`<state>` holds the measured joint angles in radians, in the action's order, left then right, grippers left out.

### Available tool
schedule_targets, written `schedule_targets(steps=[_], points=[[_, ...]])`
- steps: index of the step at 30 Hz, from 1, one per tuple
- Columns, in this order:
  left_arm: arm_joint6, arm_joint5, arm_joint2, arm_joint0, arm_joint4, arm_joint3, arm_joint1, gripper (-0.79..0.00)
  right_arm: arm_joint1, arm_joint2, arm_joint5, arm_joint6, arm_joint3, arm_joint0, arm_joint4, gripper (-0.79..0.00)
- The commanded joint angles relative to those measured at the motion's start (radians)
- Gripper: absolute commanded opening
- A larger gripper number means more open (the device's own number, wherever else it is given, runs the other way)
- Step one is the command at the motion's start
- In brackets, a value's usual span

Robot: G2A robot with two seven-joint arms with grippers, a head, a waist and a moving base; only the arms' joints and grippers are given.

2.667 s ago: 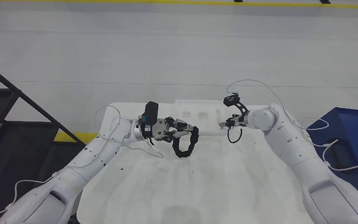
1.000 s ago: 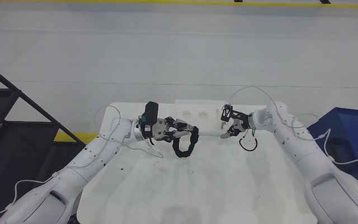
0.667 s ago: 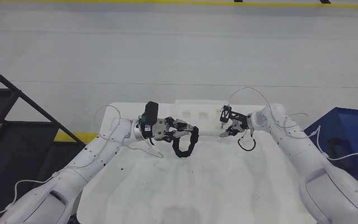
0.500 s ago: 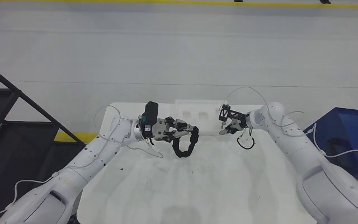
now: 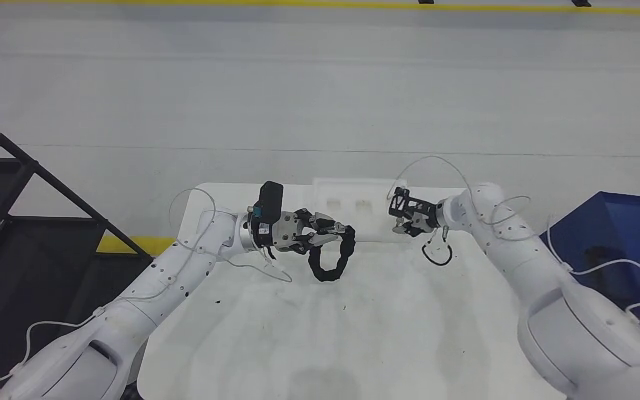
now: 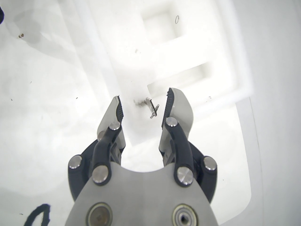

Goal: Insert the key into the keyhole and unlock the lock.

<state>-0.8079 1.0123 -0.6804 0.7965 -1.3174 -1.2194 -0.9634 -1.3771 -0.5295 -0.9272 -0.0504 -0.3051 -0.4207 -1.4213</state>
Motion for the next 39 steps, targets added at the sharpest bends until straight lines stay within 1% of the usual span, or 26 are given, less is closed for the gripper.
schedule_targets(steps=[1,4,6,8,11,12,20,32,36,39], points=[[0.0,0.0,0.0,0.0,0.0,0.0,0.0,-0.785,-0.005,0.003,0.003,-0.005,0.01,0.001,-0.004,-0.434],[0.0,0.0,0.0,0.0,0.0,0.0,0.0,-0.785,-0.011,0.007,0.006,-0.011,0.023,0.003,-0.01,-0.52],[0.0,0.0,0.0,0.0,0.0,0.0,0.0,-0.785,-0.015,0.01,0.009,-0.014,0.031,0.004,-0.016,-0.631],[0.0,0.0,0.0,0.0,0.0,0.0,0.0,-0.785,-0.019,0.011,0.013,-0.018,0.038,0.005,-0.019,-0.702],[0.0,0.0,0.0,0.0,0.0,0.0,0.0,-0.785,-0.023,0.014,0.019,-0.024,0.047,0.006,-0.026,-0.773],[0.0,0.0,0.0,0.0,0.0,0.0,0.0,-0.785,-0.025,0.016,0.021,-0.025,0.049,0.007,-0.029,-0.785],[0.0,0.0,0.0,0.0,0.0,0.0,0.0,-0.785,-0.03,0.022,0.012,-0.05,0.056,0.017,-0.049,-0.785],[0.0,0.0,0.0,0.0,0.0,0.0,0.0,-0.785,-0.009,0.017,-0.011,-0.107,0.029,0.043,-0.077,-0.785],[0.0,0.0,0.0,0.0,0.0,0.0,0.0,-0.785,0.002,0.011,-0.009,-0.106,0.01,0.052,-0.082,-0.785],[0.0,0.0,0.0,0.0,0.0,0.0,0.0,-0.785,0.01,0.007,0.01,-0.072,0.0,0.057,-0.09,-0.785]])
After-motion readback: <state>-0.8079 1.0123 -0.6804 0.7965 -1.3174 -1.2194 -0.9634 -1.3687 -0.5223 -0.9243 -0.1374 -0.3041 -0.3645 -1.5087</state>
